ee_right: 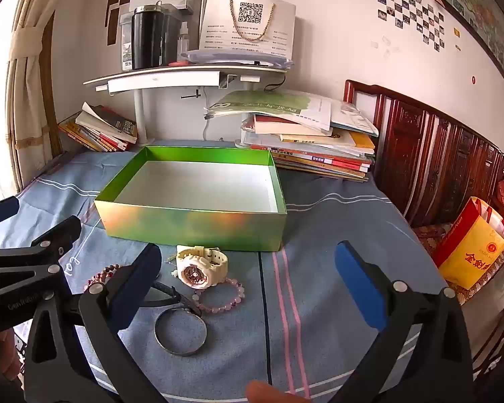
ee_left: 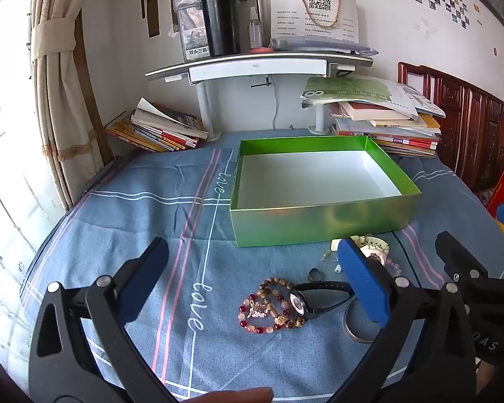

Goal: Organize jewelry

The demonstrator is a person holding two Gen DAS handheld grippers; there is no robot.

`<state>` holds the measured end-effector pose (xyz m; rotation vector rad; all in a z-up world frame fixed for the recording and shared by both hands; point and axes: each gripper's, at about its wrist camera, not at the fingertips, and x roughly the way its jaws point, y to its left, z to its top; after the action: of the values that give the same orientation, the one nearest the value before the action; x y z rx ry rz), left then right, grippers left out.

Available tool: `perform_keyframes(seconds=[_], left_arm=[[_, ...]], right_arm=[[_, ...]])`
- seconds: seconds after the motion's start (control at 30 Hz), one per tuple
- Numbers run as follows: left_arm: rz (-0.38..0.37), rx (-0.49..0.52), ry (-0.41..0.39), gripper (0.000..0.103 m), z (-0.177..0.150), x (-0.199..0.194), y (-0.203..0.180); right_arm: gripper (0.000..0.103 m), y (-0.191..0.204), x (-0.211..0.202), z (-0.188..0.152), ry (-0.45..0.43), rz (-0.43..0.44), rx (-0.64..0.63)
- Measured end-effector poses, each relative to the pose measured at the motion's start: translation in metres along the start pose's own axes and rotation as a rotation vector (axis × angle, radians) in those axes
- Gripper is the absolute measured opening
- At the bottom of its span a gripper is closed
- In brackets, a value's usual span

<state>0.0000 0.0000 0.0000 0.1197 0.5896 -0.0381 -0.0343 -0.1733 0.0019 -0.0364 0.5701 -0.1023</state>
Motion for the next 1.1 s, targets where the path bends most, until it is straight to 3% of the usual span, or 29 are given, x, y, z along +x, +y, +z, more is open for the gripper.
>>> perform_keyframes(seconds=[1.1], left_arm=[[-0.006, -0.007, 0.008, 0.099, -0.0040, 0.0000, -0.0051]], right_arm=[[0.101, 0.0016, 0.0023, 0.0009, 0.002, -0.001, 0.000]])
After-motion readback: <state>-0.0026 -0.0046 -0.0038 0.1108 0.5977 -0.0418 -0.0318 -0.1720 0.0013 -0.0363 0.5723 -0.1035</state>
